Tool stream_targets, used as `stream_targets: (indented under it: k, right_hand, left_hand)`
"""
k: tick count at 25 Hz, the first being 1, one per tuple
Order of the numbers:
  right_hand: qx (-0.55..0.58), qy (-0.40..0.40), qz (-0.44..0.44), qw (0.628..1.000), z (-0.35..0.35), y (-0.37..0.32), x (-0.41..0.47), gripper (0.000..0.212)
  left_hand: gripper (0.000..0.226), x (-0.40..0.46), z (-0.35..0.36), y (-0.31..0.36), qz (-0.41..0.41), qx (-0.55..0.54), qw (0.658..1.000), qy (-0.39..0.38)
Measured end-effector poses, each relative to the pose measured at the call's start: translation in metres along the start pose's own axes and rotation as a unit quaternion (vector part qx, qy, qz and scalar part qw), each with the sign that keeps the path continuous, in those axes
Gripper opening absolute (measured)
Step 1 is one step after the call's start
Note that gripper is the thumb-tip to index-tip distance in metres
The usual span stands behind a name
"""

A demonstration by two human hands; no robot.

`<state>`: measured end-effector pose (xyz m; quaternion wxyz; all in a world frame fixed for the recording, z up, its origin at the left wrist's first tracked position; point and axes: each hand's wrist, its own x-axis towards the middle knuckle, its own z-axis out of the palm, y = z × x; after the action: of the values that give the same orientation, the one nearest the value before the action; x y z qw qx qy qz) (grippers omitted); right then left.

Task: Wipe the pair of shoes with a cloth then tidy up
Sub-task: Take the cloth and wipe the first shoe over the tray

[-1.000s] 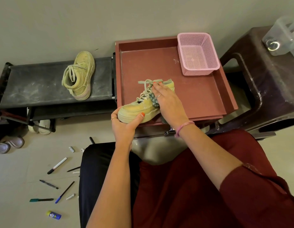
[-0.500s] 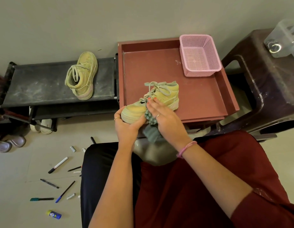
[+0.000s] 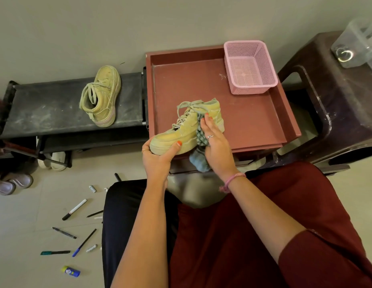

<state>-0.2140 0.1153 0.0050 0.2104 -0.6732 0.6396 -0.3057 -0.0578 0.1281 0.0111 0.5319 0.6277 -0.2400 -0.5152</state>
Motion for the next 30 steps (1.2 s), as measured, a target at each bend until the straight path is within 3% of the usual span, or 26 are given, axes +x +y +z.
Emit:
stream_targets:
  k: [5, 8, 10, 15, 19, 26, 30]
  right_hand:
    - [-0.035, -0.043, -0.165, 0.985, 0.006, -0.009, -0.022, 0.046]
    - [-0.059, -0.014, -0.091, 0.994, -0.002, 0.005, 0.006, 0.056]
    - [-0.073, 0.019, -0.076, 0.994, 0.002, -0.003, 0.014, 0.048]
    - [-0.140, 0.027, -0.098, 0.985, 0.003, -0.014, -0.006, 0.051]
    - [-0.172, 0.035, -0.075, 0.982, 0.001, -0.021, 0.005, 0.037]
    - [-0.249, 0.021, -0.134, 0.959, -0.010, -0.005, -0.003, 0.044]
    - [-0.220, 0.025, -0.105, 0.970, -0.007, -0.009, 0.005, 0.047]
  left_hand:
    - [0.069, 0.006, -0.001, -0.002, -0.004, 0.007, 1.000, 0.001]
    - [0.068, 0.009, -0.001, -0.002, -0.006, 0.003, 1.000, -0.004]
    - [0.068, 0.010, -0.001, -0.002, -0.007, 0.001, 1.000, -0.006]
    - [0.071, 0.009, -0.002, -0.005, -0.002, 0.009, 1.000, 0.000]
    - [0.069, 0.006, -0.002, -0.004, -0.003, 0.016, 1.000, -0.004]
    - [0.070, 0.002, -0.002, -0.002, 0.000, 0.020, 1.000, -0.004]
    - [0.070, 0.002, -0.003, -0.002, -0.001, 0.022, 1.000, -0.008]
